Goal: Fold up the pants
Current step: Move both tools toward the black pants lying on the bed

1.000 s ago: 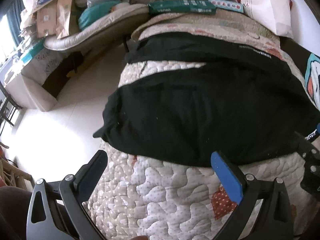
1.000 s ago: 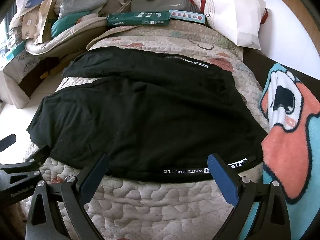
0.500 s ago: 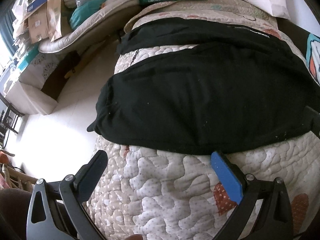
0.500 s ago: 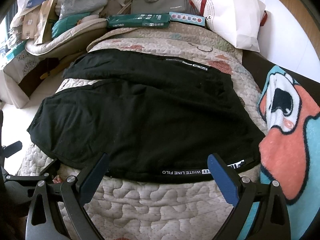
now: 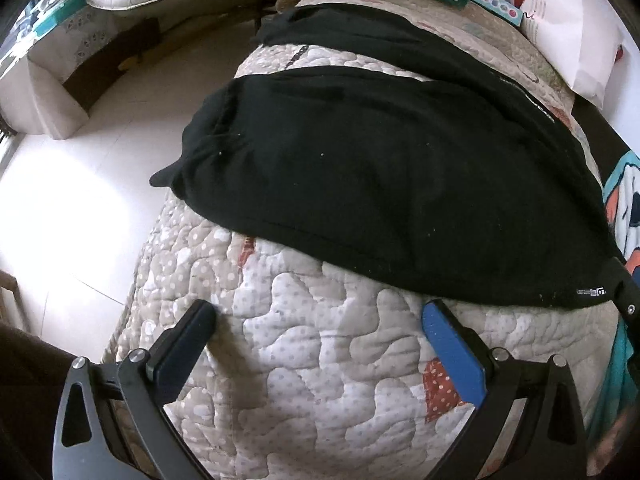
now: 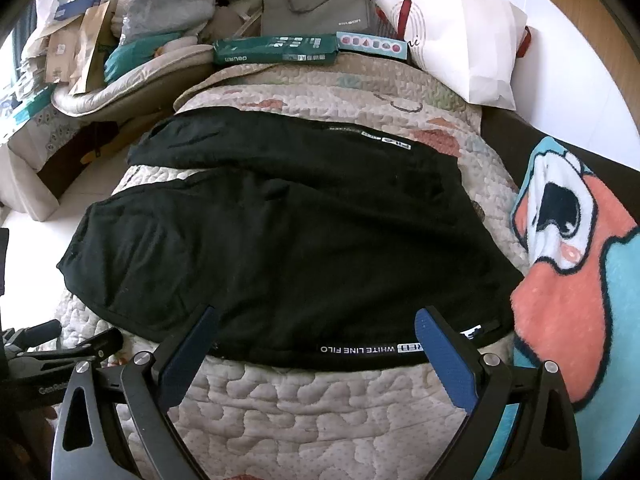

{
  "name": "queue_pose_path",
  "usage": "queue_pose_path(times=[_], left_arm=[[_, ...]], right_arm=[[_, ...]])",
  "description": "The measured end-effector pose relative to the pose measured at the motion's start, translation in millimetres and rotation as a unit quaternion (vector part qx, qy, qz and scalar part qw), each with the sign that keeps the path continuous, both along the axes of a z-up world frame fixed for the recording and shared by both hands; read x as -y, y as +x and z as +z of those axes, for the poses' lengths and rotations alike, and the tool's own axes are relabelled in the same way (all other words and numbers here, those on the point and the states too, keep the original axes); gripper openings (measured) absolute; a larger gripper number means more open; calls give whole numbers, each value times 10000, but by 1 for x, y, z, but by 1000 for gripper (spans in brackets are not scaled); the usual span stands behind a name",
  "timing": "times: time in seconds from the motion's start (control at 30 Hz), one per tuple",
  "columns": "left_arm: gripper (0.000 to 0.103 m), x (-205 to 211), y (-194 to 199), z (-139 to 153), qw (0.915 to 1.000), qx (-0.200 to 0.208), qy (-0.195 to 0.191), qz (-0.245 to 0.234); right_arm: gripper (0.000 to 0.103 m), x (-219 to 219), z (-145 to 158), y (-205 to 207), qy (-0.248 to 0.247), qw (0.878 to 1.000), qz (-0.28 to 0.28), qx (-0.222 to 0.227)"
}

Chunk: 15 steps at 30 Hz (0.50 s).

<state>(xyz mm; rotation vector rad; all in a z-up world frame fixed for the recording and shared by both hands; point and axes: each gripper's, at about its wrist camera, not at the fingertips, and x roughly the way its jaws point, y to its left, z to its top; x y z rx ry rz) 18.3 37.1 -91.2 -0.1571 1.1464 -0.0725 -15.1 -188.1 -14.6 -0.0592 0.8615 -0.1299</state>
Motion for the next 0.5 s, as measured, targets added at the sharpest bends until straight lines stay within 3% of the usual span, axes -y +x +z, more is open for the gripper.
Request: queue_pose_path(times=[0.2, 0.4, 0.5], left_arm=[[103, 4, 5, 10, 9999, 21, 122, -55], [103, 14, -12, 53, 9901, 1010, 971, 12], [103, 19, -18, 70, 9837, 1295, 1231, 180]], right_arm=[[101, 2, 4, -5, 204, 9998, 45, 31], [101, 7, 7, -8, 407, 9991, 59, 81], [101, 9, 7, -12, 422, 9990, 97, 86]])
